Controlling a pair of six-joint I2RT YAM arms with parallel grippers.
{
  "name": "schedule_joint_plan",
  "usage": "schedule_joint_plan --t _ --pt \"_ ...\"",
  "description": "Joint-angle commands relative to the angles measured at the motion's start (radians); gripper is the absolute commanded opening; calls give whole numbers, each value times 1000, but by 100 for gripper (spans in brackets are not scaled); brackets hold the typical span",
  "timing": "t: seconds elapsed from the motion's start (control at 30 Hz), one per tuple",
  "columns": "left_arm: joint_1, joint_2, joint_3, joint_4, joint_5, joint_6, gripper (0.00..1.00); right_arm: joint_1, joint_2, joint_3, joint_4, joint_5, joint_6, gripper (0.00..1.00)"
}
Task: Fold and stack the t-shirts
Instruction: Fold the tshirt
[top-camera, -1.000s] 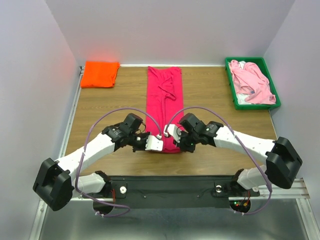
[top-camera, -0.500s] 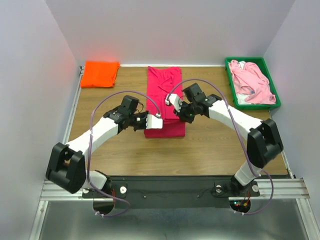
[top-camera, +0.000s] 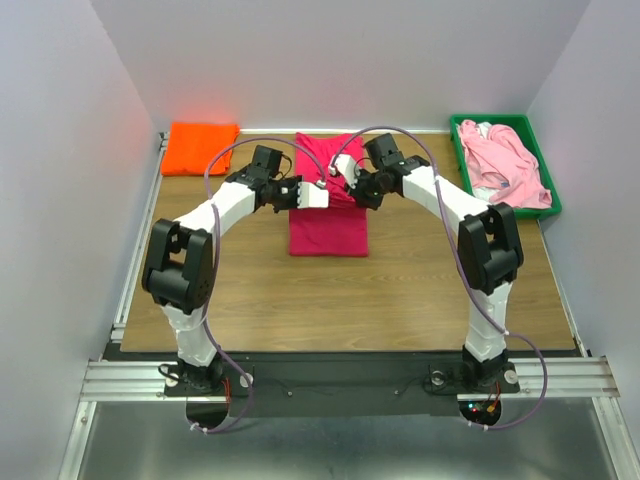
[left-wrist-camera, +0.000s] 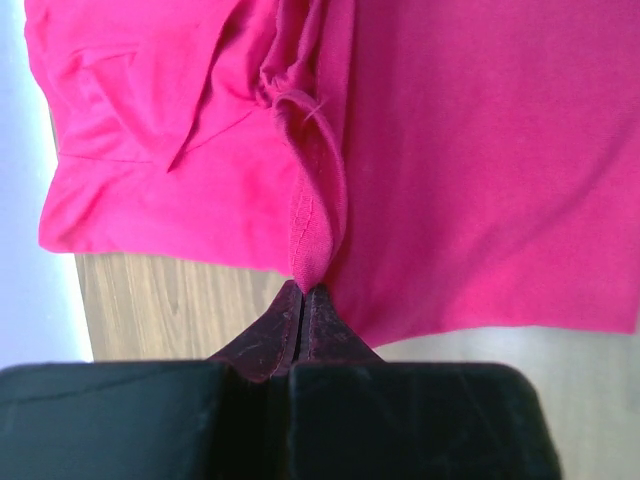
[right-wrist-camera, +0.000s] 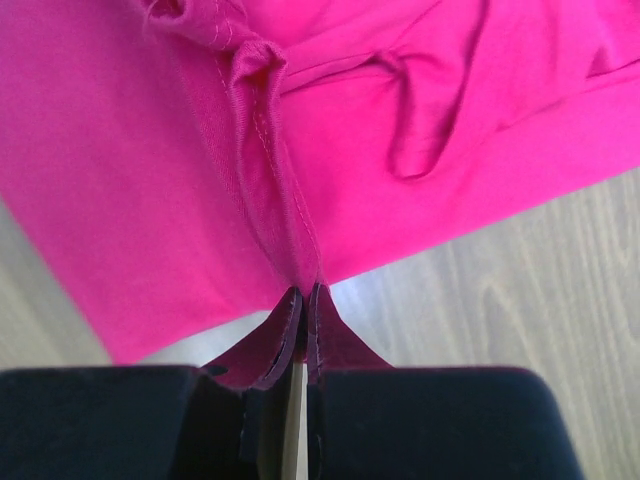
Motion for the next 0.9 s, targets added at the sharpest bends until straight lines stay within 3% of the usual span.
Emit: schedule_joint_plan --t 0.0,0.23,0.6,0.87 --pt "35 75 120 -29 31 41 0 -18 59 111 -7 -21 -44 1" --pt "49 158 174 -1 22 44 2 -35 165 191 -8 -15 -51 1" --pt "49 191 215 -3 53 33 3 -61 136 179 -8 -6 -37 1" --pt "49 242 254 9 42 33 6 -67 205 234 -7 8 -33 1"
